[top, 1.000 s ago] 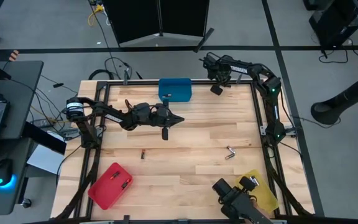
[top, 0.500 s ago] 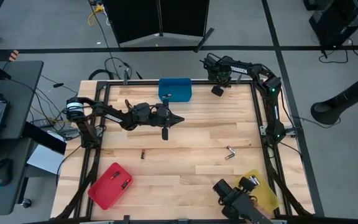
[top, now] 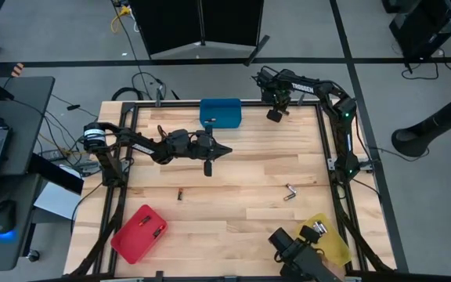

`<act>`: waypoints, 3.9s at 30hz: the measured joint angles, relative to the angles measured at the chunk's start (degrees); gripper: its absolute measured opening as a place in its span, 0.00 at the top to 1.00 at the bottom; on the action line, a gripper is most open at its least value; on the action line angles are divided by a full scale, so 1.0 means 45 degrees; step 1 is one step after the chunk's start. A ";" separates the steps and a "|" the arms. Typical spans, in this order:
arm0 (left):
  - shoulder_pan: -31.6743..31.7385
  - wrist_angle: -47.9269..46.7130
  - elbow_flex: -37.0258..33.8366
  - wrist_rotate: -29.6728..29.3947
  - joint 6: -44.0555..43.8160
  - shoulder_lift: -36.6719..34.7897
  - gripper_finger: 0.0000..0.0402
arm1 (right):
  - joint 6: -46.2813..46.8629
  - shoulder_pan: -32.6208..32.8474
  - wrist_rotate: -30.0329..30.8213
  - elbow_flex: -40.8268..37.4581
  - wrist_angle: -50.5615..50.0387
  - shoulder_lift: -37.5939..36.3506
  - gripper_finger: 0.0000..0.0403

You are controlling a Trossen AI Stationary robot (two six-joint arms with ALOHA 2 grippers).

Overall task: Sort batteries
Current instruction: Put the black-brown battery into the blue bin

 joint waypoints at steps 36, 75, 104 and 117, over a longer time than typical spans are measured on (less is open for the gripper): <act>-0.0001 -0.0079 0.0000 0.0010 0.0000 0.0005 0.96 | -0.0674 0.0047 -0.0957 -0.0928 0.0917 -0.0193 0.72; -0.0005 -0.0081 0.0000 0.0112 0.0000 0.0005 0.96 | -0.1291 0.0047 -0.0821 -0.0844 0.0595 -0.0198 0.92; -0.0005 -0.0320 0.0010 0.0108 0.0340 0.0005 0.96 | 0.0925 -0.0075 -0.1149 -0.0784 -0.1138 -0.0343 0.52; -0.0005 -0.0324 0.0010 0.0107 0.0340 0.0005 0.96 | 0.0448 -0.0205 -0.0918 -0.0767 -0.1113 -0.0213 0.52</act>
